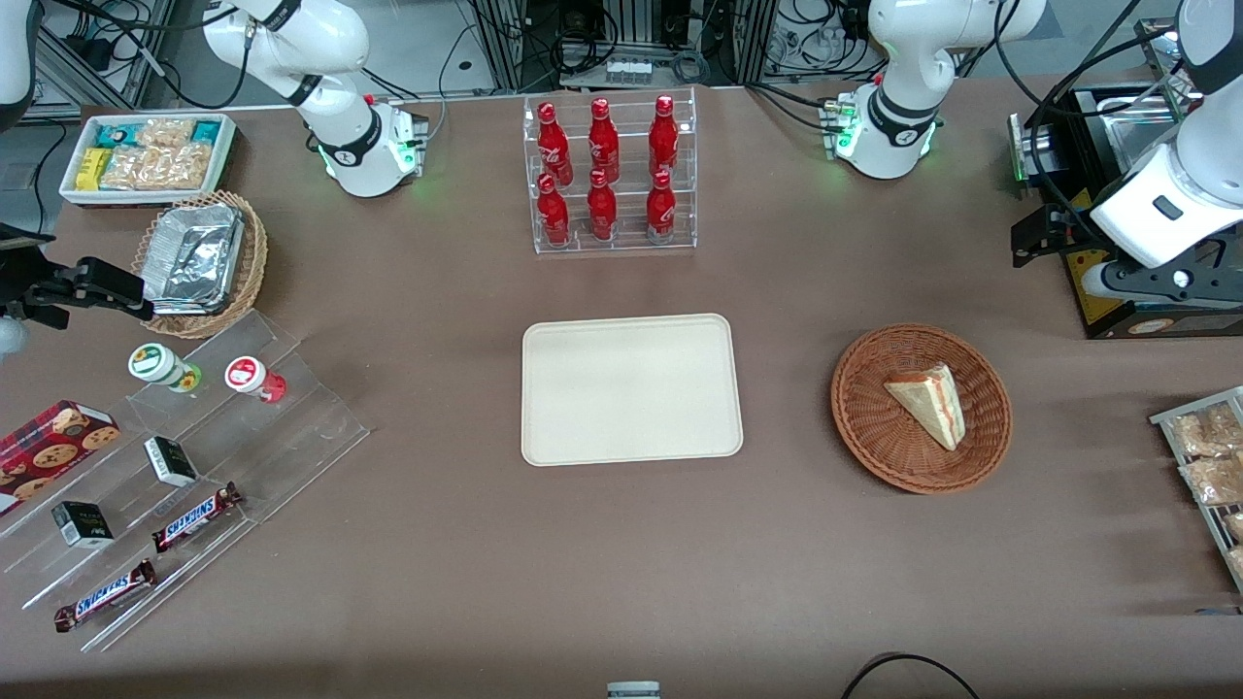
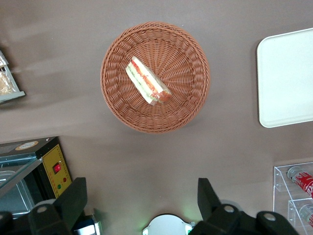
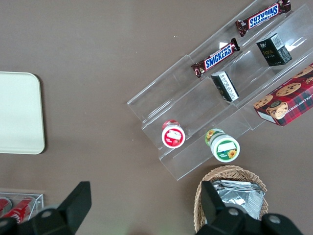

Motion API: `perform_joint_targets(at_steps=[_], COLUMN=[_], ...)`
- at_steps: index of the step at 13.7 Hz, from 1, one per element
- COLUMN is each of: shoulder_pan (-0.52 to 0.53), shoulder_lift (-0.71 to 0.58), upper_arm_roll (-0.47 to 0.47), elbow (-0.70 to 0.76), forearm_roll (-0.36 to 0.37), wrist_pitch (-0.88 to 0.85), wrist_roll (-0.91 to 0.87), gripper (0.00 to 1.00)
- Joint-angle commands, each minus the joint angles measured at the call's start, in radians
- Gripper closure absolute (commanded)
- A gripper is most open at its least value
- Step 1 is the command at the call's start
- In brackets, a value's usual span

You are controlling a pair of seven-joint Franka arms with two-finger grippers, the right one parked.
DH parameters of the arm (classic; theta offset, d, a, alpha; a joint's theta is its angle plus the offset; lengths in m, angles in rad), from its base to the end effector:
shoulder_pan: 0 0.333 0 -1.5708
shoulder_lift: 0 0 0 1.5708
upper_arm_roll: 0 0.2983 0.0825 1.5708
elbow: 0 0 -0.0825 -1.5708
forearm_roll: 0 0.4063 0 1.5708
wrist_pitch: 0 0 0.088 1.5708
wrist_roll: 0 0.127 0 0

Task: Place sandwich from basket to tray
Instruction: 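Move the left gripper over the wrapped sandwich in the wicker basket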

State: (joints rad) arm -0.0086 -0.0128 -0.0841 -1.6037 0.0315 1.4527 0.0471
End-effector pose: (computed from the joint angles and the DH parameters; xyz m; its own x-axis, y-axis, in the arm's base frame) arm 0.5542 -0.0475 0.5688 0.9811 -0.1346 -0.1391 -0.1395 -0.9899 -0.0260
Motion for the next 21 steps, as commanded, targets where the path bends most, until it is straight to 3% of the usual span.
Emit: perform_joint_targets(at_steps=[1, 6, 16, 21], shoulder_pan=[-0.002, -0.002, 0.010, 0.039], shoulder_lift=[-0.007, 0.007, -0.003, 0.057], upper_arm_roll=[-0.011, -0.011, 0.000, 0.007], elbow=[0.010, -0.022, -0.405, -0.478], forearm_roll=[-0.007, -0.019, -0.013, -0.013], wrist_pitch=[-0.006, 0.009, 0.490, 0.638], wrist_roll=[-0.057, -0.073, -0.076, -0.130], gripper=[0.00, 0.00, 0.00, 0.00])
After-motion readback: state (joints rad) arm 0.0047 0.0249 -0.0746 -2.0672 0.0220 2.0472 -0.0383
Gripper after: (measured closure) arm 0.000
